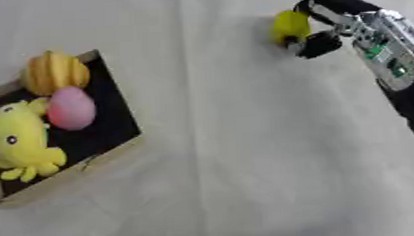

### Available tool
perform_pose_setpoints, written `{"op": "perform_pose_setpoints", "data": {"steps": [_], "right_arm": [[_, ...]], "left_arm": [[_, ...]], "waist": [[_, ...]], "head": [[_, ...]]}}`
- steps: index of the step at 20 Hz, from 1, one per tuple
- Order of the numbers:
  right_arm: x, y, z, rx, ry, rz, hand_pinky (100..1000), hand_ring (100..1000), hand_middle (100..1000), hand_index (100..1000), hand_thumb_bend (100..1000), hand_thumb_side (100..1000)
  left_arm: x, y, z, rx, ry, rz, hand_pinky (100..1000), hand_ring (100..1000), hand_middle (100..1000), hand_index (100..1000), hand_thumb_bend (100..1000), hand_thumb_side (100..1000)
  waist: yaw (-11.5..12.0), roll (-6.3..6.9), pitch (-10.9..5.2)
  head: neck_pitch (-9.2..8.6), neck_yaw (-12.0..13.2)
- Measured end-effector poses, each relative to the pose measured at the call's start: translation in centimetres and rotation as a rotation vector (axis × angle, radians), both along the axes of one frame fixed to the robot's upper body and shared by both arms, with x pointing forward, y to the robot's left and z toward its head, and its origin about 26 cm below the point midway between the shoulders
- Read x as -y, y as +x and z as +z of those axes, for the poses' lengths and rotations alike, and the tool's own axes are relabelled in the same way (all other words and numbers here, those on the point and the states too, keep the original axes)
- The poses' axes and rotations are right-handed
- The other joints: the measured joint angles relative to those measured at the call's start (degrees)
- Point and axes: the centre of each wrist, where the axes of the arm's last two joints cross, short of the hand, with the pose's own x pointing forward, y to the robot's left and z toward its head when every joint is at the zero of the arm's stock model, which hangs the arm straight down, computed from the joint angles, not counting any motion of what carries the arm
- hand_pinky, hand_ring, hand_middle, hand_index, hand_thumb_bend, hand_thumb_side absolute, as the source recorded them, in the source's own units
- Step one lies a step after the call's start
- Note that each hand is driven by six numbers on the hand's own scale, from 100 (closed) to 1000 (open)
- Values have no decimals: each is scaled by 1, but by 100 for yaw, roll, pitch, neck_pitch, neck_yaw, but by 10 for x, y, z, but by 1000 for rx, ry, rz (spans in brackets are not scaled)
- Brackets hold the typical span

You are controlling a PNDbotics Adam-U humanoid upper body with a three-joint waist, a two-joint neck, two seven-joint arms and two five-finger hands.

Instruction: Pick up objects on the table and place them in the box.

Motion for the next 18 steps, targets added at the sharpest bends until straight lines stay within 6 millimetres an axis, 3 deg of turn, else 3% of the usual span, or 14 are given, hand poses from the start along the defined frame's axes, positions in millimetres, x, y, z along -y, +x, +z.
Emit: {"op": "perform_pose_setpoints", "data": {"steps": [3, 7, 13, 18], "right_arm": [[-12, -6, 11, 63, 11, 49, 858, 769, 429, 592, 100, 195], [-42, -26, 36, 158, 10, 178, 857, 748, 422, 588, 100, 168], [-124, -74, 72, 218, -66, 490, 848, 718, 432, 590, 100, 173], [-193, -95, 81, 170, -152, 718, 848, 722, 450, 602, 100, 196]], "left_arm": [[-1, 0, -2, -7, -1, 3, 727, 640, 610, 779, 100, 497], [-1, 0, -2, -9, -1, 3, 728, 642, 612, 779, 100, 489], [0, 0, -2, -13, 0, -1, 729, 646, 615, 779, 100, 465], [0, 0, -2, -9, -2, -8, 729, 648, 616, 778, 100, 434]], "waist": [[-43, 0, -11], [-85, 0, -150], [-117, 0, -311], [-42, 0, -429]], "head": [[50, 1], [111, -1], [234, -58], [350, -165]]}}
